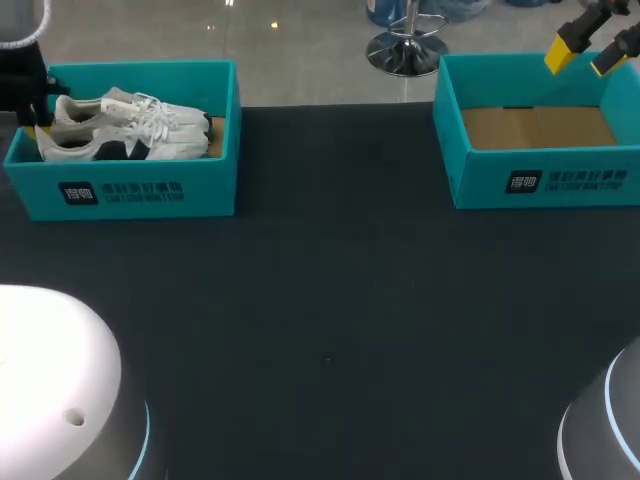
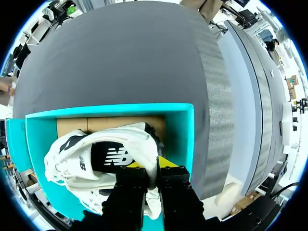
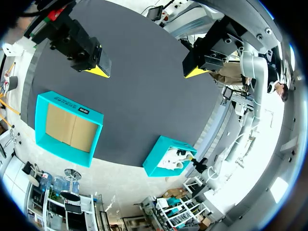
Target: Take the shoe out of the shoebox, open the shoe tongue, remove and reinsert the insole, then place the shoe into the shoebox
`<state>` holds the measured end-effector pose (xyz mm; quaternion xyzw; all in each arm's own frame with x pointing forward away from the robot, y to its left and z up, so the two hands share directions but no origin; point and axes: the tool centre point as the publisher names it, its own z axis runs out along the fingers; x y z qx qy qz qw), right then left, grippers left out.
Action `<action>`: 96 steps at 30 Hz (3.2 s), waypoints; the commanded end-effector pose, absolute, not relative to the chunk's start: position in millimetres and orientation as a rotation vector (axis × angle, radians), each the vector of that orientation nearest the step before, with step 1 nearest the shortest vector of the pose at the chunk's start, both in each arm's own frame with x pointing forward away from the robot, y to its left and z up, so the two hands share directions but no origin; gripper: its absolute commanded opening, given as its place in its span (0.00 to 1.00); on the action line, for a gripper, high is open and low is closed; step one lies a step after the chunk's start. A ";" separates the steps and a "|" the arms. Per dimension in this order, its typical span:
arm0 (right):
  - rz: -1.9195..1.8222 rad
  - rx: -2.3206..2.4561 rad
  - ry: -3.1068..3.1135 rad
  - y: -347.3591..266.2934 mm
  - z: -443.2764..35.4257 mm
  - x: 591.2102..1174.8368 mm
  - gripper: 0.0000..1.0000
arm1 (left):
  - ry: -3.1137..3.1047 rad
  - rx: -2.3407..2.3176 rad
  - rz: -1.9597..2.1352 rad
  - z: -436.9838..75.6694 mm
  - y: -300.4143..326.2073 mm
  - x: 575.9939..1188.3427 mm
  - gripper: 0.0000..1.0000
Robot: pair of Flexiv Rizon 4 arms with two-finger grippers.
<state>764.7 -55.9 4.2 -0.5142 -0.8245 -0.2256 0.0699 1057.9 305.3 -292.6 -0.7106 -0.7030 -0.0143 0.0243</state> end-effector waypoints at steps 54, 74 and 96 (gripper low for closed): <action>-0.673 -1.549 -2.480 -55.5 4.7 766.0 1.00 | -2.088 -2.361 -0.065 -136.2 289.1 1033.1 0.00; -0.673 -1.549 -2.480 -55.5 4.7 766.0 1.00 | -1.949 -2.559 0.012 -139.0 76.8 862.8 0.00; -0.673 -1.549 -2.480 -55.5 4.7 766.0 1.00 | -1.959 -2.500 0.076 -179.9 -33.3 745.1 0.00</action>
